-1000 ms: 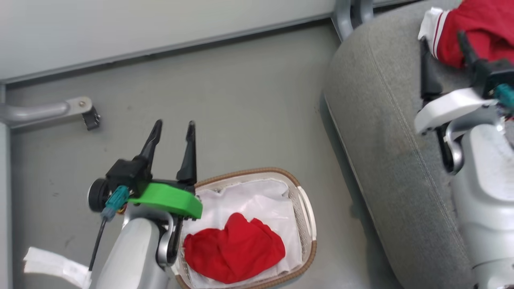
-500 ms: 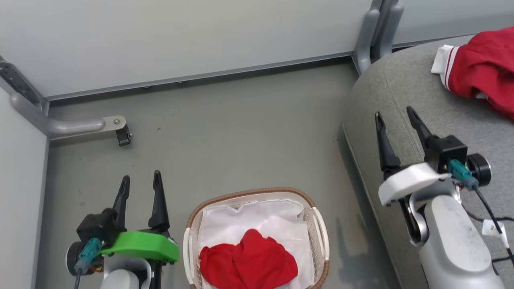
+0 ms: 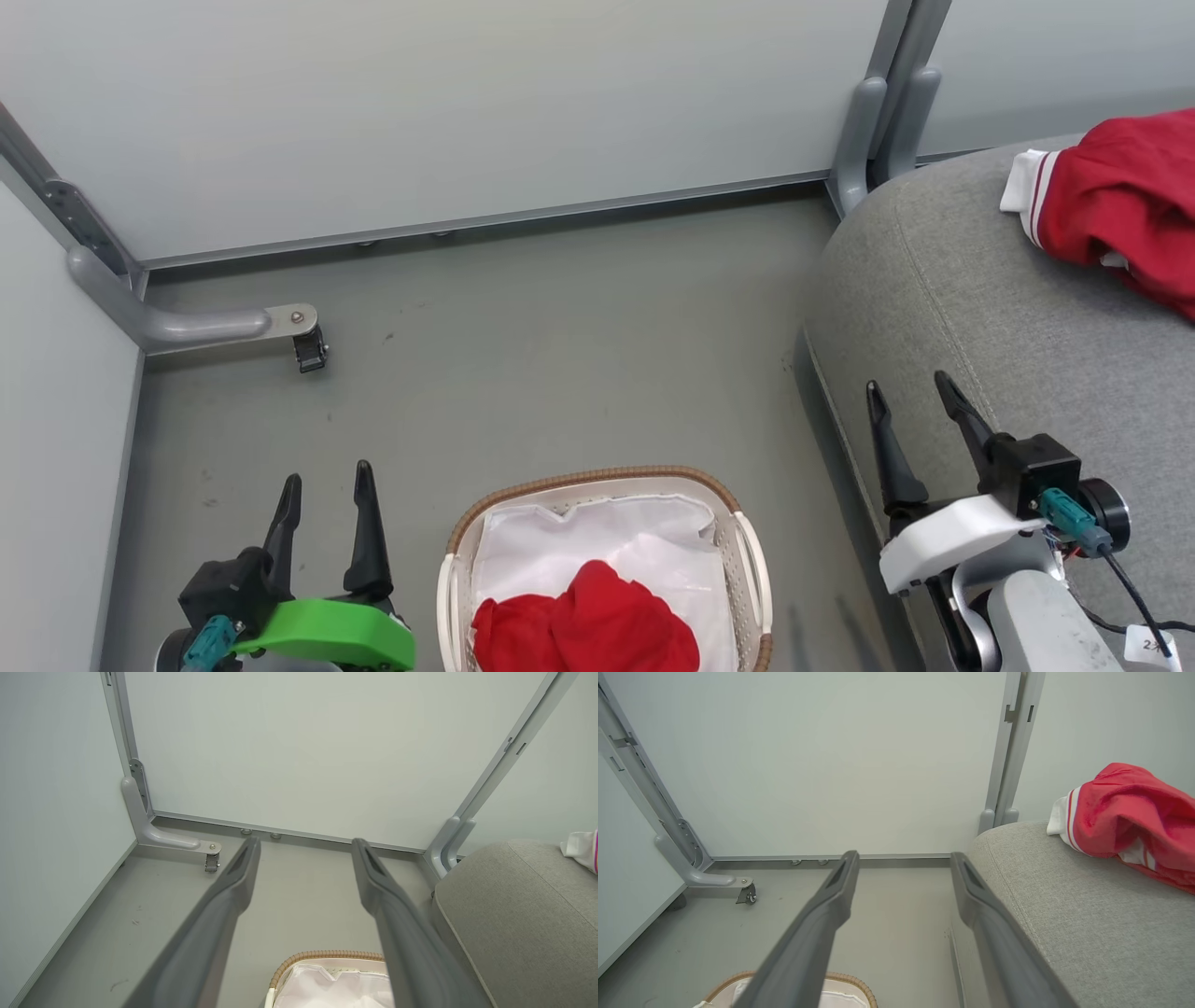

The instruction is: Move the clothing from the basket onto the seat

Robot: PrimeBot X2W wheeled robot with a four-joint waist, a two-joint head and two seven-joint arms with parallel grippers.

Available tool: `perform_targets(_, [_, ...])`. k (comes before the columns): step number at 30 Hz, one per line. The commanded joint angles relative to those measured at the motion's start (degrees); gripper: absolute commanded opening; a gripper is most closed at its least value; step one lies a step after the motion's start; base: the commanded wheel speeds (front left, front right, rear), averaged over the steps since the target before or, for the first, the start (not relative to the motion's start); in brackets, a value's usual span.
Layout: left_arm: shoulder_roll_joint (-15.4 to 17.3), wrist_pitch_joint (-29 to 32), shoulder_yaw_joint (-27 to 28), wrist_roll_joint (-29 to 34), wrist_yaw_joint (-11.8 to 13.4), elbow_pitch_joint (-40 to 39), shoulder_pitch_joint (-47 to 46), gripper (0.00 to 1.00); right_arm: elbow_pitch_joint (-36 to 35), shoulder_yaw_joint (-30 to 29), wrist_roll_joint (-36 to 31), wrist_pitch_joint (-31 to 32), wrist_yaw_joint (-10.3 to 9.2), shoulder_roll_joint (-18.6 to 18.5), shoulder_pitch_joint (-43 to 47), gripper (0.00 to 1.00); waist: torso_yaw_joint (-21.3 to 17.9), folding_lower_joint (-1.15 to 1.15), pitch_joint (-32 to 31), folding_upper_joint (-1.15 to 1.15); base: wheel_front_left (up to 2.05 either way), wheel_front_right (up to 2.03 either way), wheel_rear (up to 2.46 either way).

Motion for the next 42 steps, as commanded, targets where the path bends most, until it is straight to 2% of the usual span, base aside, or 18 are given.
perform_targets(1, [0.0, 0.0, 0.0, 0.3, -0.1, 0.1, 0.8, 1.0, -0.3, 0.4, -0.3, -0.1, -0.08, -0.2, 1.0, 1.0, -0.2, 0.01, -0.4, 0.0, 0.0, 0.0, 0.0])
perform_targets(13, [0.0, 0.0, -0.1, 0.4, -0.4, 1.2, 1.2, 1.0, 0.3, 2.6, 1.1, -0.1, -0.08, -0.2, 1.9, 1.0, -0.6, 0.01, -1.3, 0.0, 0.0, 0.0, 0.0])
perform_targets(33, [0.0, 0.0, -0.7, 0.1, -0.7, 1.9, 0.5, 1.0, 0.5, 2.4, 1.4, -0.1, -0.08, -0.2, 1.4, 1.0, -0.7, 0.01, -1.0, 0.0, 0.0, 0.0, 0.0])
perform_targets(42, [0.0, 0.0, -3.3, 4.0, -1.8, 4.1, -3.5, 1.0, -0.8, 1.2, 0.6, -0.1, -0.08, -0.2, -0.3, 1.0, -1.0, 0.01, 2.5, 0.0, 0.0, 0.0, 0.0])
